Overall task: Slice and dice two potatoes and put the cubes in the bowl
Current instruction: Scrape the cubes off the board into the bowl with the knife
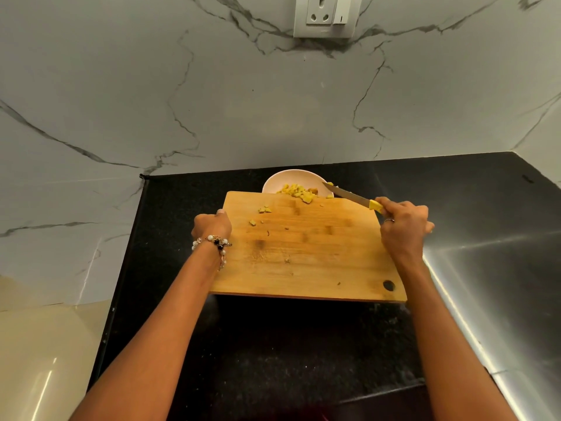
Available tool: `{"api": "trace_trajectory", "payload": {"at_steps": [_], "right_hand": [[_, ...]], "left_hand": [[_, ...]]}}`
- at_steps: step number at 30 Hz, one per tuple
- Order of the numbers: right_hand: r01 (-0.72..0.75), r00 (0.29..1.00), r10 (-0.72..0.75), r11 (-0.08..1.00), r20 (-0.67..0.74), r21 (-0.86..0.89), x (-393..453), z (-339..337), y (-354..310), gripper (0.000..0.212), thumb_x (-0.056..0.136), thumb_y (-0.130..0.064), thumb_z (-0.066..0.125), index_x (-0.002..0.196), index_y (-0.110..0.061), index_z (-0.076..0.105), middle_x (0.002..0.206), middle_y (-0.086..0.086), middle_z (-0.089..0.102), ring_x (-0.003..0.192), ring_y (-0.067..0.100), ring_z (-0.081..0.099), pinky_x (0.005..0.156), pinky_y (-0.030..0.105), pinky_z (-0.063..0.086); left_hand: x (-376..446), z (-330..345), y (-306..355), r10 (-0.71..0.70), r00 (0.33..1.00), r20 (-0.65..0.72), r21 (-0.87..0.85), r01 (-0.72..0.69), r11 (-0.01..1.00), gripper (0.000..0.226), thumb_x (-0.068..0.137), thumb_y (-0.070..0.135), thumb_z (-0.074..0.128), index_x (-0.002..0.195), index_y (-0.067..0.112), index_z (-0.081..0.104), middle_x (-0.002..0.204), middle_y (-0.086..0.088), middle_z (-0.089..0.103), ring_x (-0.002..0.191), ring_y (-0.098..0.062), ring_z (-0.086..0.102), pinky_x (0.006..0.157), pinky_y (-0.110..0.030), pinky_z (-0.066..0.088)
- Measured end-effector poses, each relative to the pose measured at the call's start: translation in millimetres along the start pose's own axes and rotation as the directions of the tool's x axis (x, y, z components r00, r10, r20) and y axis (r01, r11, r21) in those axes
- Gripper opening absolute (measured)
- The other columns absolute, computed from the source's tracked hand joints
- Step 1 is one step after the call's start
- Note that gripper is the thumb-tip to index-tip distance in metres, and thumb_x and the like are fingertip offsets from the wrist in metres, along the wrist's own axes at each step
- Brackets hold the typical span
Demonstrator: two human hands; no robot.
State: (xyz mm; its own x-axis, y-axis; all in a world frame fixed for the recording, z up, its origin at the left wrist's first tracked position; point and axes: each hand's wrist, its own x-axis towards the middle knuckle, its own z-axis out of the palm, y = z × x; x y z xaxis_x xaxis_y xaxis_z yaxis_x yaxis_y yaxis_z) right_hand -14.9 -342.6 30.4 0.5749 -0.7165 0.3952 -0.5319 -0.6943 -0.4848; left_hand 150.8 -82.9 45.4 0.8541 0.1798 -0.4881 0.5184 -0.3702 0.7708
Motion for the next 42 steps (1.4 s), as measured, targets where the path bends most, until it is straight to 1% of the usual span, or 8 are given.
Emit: {"api": "trace_trajectory", "payload": {"at_steps": [7, 13, 20, 24, 30, 37, 40, 42], "right_hand": [[0.19, 0.973, -0.201, 0.976, 0.112, 0.105, 1.0, 4.0, -5.4, 0.032, 0.093, -0.003, 0.054, 0.117, -0.019, 0.067, 0.095, 0.006, 0.062, 0.095, 0.029, 0.043, 0.077, 0.044, 0.034], [0.277, 0.907, -0.292, 0.957, 0.305, 0.091, 16.0, 18.5, 1.4, 0.036, 0.091, 0.001, 0.053, 0.117, -0.02, 0.067, 0.108, 0.01, 0.064, 0.101, 0.032, 0.046, 0.083, 0.056, 0.043], [0.227, 0.936, -0.232, 0.973, 0.265, 0.049, 35.0, 43.4, -22.4, 0.033, 0.096, -0.007, 0.049, 0.122, -0.021, 0.064, 0.107, 0.01, 0.061, 0.104, 0.032, 0.039, 0.081, 0.036, 0.025], [0.177, 0.955, -0.202, 0.975, 0.219, 0.131, 36.2, 51.6, -30.9, 0.031, 0.095, -0.008, 0.052, 0.121, -0.019, 0.064, 0.105, 0.009, 0.062, 0.103, 0.03, 0.039, 0.083, 0.035, 0.024], [0.251, 0.923, -0.275, 0.96, 0.27, 0.121, 24.7, 53.0, -42.1, 0.03, 0.095, -0.013, 0.054, 0.123, -0.02, 0.063, 0.107, 0.008, 0.062, 0.104, 0.027, 0.039, 0.083, 0.035, 0.023], [0.106, 0.981, -0.136, 0.973, 0.139, 0.206, 22.1, 38.7, -31.5, 0.028, 0.096, -0.013, 0.051, 0.119, -0.019, 0.066, 0.096, 0.009, 0.065, 0.099, 0.031, 0.044, 0.08, 0.041, 0.03], [0.18, 0.966, -0.223, 0.945, 0.132, 0.273, 15.8, 28.1, -36.1, 0.029, 0.093, -0.007, 0.054, 0.118, -0.016, 0.066, 0.093, 0.007, 0.066, 0.092, 0.027, 0.046, 0.079, 0.046, 0.043], [0.263, 0.924, -0.334, 0.908, 0.185, 0.326, 5.2, 18.7, -45.4, 0.031, 0.092, -0.002, 0.055, 0.118, -0.014, 0.066, 0.095, 0.007, 0.066, 0.089, 0.019, 0.043, 0.076, 0.032, 0.043]], "left_hand": [[4.2, -11.1, -5.9, 0.012, 1.0, -0.002, 0.003, -0.012, 1.0, 0.033, 0.094, 0.03, 0.052, 0.116, 0.006, 0.057, 0.11, -0.008, 0.058, 0.088, -0.022, 0.054, 0.071, -0.033, 0.04], [13.9, -28.0, -4.8, 0.024, 0.999, -0.032, 0.013, -0.024, 1.0, 0.036, 0.091, 0.03, 0.055, 0.115, 0.005, 0.06, 0.115, -0.014, 0.061, 0.101, -0.03, 0.06, 0.075, -0.037, 0.045], [18.9, -32.0, -3.7, 0.033, 0.999, -0.036, 0.041, -0.031, 0.999, 0.033, 0.091, 0.031, 0.055, 0.11, 0.005, 0.061, 0.112, -0.013, 0.062, 0.098, -0.028, 0.06, 0.07, -0.034, 0.042], [20.3, -29.2, -3.5, 0.044, 0.998, -0.041, 0.058, -0.041, 0.997, 0.026, 0.092, 0.031, 0.054, 0.095, 0.006, 0.062, 0.108, -0.012, 0.063, 0.086, -0.024, 0.058, 0.069, -0.032, 0.041], [19.8, -24.1, -0.1, 0.066, 0.998, -0.025, 0.069, -0.064, 0.996, 0.03, 0.092, 0.03, 0.053, 0.102, 0.004, 0.064, 0.108, -0.013, 0.064, 0.088, -0.026, 0.06, 0.068, -0.032, 0.041], [15.7, -20.1, 3.0, 0.049, 0.998, -0.026, 0.05, -0.048, 0.998, 0.032, 0.093, 0.031, 0.053, 0.111, 0.007, 0.061, 0.114, -0.012, 0.059, 0.086, -0.022, 0.053, 0.075, -0.033, 0.041], [11.5, -17.1, 2.9, 0.039, 0.999, -0.02, 0.04, -0.038, 0.998, 0.032, 0.093, 0.031, 0.053, 0.112, 0.007, 0.061, 0.114, -0.011, 0.06, 0.09, -0.023, 0.056, 0.074, -0.034, 0.042], [8.3, -14.3, 4.4, 0.038, 0.999, -0.012, 0.035, -0.037, 0.999, 0.032, 0.093, 0.031, 0.053, 0.111, 0.006, 0.062, 0.113, -0.011, 0.06, 0.088, -0.023, 0.055, 0.073, -0.033, 0.041]]}}
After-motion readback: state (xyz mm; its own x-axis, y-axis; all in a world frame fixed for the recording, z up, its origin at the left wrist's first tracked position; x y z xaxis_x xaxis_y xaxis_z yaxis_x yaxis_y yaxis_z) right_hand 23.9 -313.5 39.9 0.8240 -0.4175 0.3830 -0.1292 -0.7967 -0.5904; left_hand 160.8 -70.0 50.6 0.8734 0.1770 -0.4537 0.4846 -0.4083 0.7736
